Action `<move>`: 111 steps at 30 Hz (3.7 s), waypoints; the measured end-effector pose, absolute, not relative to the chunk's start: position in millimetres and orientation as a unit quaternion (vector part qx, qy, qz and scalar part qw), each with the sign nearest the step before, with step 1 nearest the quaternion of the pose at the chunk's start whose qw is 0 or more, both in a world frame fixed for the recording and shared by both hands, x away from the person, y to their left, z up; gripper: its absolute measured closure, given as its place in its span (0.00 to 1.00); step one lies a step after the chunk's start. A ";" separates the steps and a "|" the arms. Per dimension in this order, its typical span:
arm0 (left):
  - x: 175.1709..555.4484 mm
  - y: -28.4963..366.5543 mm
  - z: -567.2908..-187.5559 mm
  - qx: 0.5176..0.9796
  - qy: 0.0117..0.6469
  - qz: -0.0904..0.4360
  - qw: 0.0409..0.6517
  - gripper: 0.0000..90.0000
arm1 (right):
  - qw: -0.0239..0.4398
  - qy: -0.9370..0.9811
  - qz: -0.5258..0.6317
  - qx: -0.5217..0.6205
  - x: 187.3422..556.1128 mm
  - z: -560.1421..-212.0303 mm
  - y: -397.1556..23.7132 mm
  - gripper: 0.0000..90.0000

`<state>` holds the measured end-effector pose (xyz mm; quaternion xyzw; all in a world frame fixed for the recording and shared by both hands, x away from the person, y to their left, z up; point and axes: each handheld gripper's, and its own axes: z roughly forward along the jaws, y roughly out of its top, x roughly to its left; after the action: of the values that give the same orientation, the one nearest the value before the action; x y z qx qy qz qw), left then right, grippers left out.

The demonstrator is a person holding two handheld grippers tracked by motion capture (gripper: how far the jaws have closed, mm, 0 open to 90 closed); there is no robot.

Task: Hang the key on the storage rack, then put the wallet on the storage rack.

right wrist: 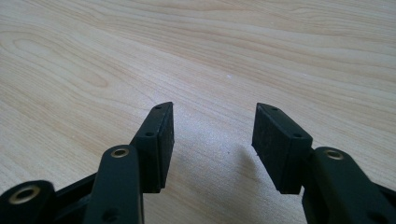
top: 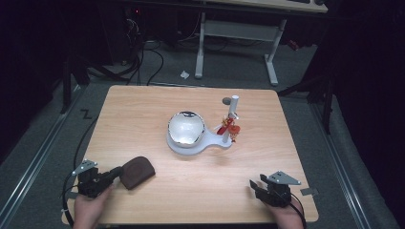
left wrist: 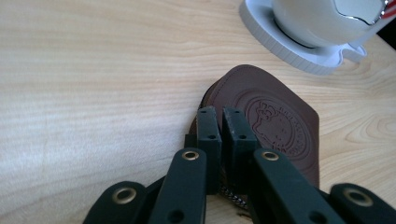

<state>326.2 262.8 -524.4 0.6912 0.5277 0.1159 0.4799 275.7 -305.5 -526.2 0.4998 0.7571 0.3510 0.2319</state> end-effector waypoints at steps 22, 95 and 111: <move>305.0 241.3 -492.6 0.689 0.448 0.194 0.536 0.97 | 0.233 0.755 0.352 0.502 275.2 -527.1 -307.8 0.55; 412.7 135.6 -402.3 0.751 0.408 0.208 0.476 0.97 | 0.231 0.747 0.366 0.504 275.0 -524.2 -318.4 0.55; 432.5 106.1 -405.4 0.765 0.433 0.215 0.426 0.96 | 0.231 0.749 0.368 0.499 275.8 -523.6 -319.2 0.55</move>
<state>432.5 106.1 -405.4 0.7649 0.4328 0.2147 0.4260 275.8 -319.2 -523.6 0.4994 0.7494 0.3681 0.2314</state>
